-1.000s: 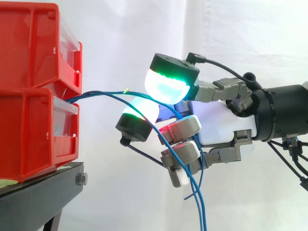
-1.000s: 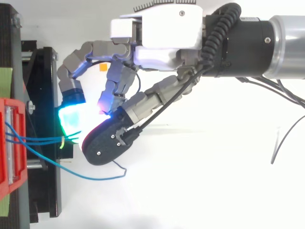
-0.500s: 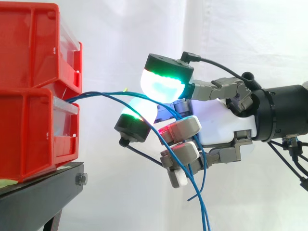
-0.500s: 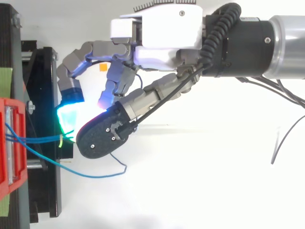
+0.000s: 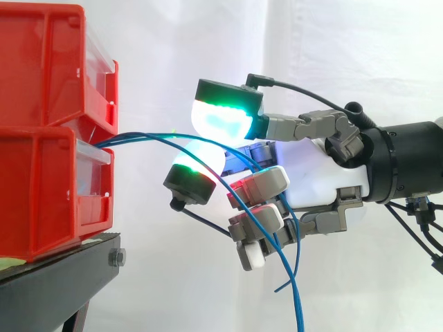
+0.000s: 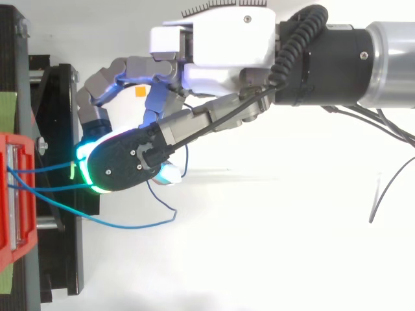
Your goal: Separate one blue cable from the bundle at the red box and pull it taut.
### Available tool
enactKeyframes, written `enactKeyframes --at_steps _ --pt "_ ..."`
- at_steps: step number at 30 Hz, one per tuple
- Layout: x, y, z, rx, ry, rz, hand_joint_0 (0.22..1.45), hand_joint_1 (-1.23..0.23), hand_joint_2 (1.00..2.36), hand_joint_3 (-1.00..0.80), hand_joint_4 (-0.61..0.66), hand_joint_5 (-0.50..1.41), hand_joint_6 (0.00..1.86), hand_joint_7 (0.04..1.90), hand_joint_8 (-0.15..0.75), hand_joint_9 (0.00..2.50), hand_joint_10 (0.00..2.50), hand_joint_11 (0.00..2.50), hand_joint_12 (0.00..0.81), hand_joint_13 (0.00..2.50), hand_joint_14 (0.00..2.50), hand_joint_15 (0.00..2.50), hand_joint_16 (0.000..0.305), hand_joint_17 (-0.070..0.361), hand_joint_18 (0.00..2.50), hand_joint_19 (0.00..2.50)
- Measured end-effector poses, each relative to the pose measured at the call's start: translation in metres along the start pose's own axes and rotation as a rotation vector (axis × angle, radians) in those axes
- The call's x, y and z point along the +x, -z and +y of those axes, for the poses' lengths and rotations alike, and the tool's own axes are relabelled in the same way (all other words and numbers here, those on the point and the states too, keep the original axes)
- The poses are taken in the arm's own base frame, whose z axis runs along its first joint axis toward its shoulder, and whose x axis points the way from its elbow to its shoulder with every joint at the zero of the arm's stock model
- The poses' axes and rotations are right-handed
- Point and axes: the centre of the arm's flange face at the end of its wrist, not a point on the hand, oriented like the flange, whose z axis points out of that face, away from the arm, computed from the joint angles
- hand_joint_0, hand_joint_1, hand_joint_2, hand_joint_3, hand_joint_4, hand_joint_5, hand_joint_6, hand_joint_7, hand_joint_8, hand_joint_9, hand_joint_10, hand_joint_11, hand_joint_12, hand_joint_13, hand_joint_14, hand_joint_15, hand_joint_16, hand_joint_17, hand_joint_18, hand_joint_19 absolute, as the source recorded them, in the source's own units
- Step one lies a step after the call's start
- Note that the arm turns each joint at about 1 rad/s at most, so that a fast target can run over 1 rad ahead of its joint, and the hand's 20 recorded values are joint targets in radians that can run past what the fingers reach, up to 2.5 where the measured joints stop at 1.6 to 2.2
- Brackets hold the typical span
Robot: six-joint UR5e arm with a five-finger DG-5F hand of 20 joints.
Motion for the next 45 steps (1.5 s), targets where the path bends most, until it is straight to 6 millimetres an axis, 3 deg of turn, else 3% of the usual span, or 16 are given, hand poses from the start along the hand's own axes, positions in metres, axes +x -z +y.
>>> enactKeyframes --at_steps 11,17,23,30,40,45 --pt "0.0004 -0.0005 0.0003 -0.004 0.000 -0.001 0.48 -0.51 1.00 -0.50 0.09 -0.14 0.77 1.13 0.315 1.23 0.02 1.37 0.347 1.06 0.02 1.20 0.044 0.100 0.67 0.80" --pt "0.0003 -0.0006 0.0001 -0.004 0.000 0.001 0.54 -0.43 1.00 -0.50 0.06 -0.14 0.75 1.14 0.288 1.22 0.02 1.39 0.315 1.04 0.02 1.20 0.039 0.088 0.63 0.82" --pt "-0.0021 -0.0002 0.0000 -0.004 0.000 -0.002 0.59 -0.57 1.01 -0.27 0.06 -0.13 0.76 1.17 0.281 1.22 0.02 1.41 0.300 1.04 0.02 1.21 0.037 0.082 0.62 0.82" --pt "-0.0037 0.0003 -0.0003 -0.002 0.000 -0.003 0.58 -0.62 1.02 -0.11 0.07 -0.13 0.82 1.11 0.334 1.26 0.01 1.38 0.356 1.08 0.02 1.17 0.045 0.100 0.70 0.76" --pt "-0.0011 -0.0003 0.0001 -0.005 0.001 0.000 0.58 -0.69 1.02 -0.10 0.07 -0.15 0.83 1.13 0.325 1.25 0.02 1.39 0.363 1.06 0.02 1.16 0.044 0.100 0.69 0.77" --pt "-0.0003 -0.0005 0.0005 -0.006 0.003 0.001 0.52 -0.64 1.01 -0.43 0.07 -0.15 0.82 1.10 0.302 1.23 0.02 1.39 0.339 1.05 0.02 1.19 0.040 0.089 0.62 0.81"
